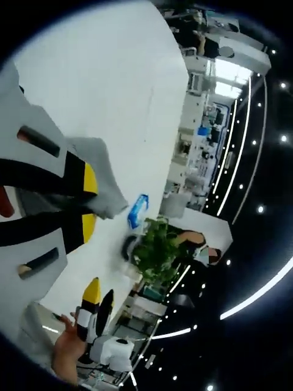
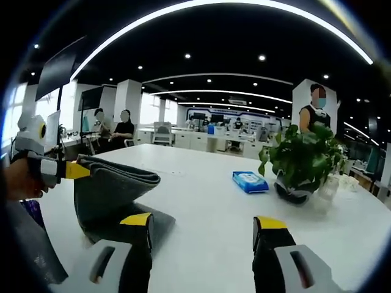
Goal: Open the folded towel by lifting each exposed corner and separating the folded layers until the towel lies flat within the target outline without major curled edges
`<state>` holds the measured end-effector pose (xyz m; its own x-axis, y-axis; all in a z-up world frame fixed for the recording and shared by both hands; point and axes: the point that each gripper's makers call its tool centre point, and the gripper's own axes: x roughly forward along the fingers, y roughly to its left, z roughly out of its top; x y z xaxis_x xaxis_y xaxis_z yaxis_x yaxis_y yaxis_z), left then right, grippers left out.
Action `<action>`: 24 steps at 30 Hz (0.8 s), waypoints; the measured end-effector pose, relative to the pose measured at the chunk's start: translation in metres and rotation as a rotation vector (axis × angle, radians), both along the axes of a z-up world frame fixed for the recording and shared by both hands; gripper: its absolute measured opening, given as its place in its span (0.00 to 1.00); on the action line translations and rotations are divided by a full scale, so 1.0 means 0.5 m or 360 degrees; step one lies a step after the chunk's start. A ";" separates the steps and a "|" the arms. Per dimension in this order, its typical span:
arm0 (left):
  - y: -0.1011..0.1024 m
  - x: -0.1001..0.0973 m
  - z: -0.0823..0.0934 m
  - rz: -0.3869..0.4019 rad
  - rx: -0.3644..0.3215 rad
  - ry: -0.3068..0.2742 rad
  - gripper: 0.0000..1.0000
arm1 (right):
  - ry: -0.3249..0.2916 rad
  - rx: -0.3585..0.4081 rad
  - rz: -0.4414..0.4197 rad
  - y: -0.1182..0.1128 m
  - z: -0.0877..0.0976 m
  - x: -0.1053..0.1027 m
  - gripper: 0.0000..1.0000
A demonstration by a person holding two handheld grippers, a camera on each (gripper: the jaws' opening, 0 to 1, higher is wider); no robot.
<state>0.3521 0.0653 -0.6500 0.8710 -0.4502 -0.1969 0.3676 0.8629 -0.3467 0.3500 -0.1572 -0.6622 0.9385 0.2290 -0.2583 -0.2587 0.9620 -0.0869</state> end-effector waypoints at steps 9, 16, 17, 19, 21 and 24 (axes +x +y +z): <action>0.088 -0.002 -0.012 0.0188 -0.0002 -0.0001 0.07 | 0.0007 -0.0034 0.0016 0.004 -0.004 0.000 0.64; 0.150 -0.013 -0.032 0.0322 -0.0012 0.0035 0.07 | 0.0011 -0.0043 0.0021 0.007 -0.006 0.000 0.63; 0.152 -0.015 -0.033 0.0334 -0.0026 0.0042 0.07 | 0.0011 -0.0050 0.0022 0.007 -0.006 0.000 0.63; 0.160 -0.019 -0.037 0.0362 -0.0027 0.0047 0.07 | 0.0011 -0.0064 0.0026 0.008 -0.007 0.000 0.62; 0.169 -0.024 -0.044 0.0392 -0.0016 0.0055 0.07 | 0.0015 -0.0068 0.0030 0.009 -0.009 -0.001 0.62; 0.184 -0.032 -0.050 0.0446 -0.0003 0.0055 0.07 | 0.0011 -0.0069 0.0033 0.010 -0.007 -0.001 0.62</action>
<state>0.3361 0.1573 -0.6750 0.9543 -0.1934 -0.2280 0.1029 0.9285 -0.3568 0.3495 -0.1524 -0.6659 0.9319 0.2369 -0.2748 -0.2793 0.9518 -0.1268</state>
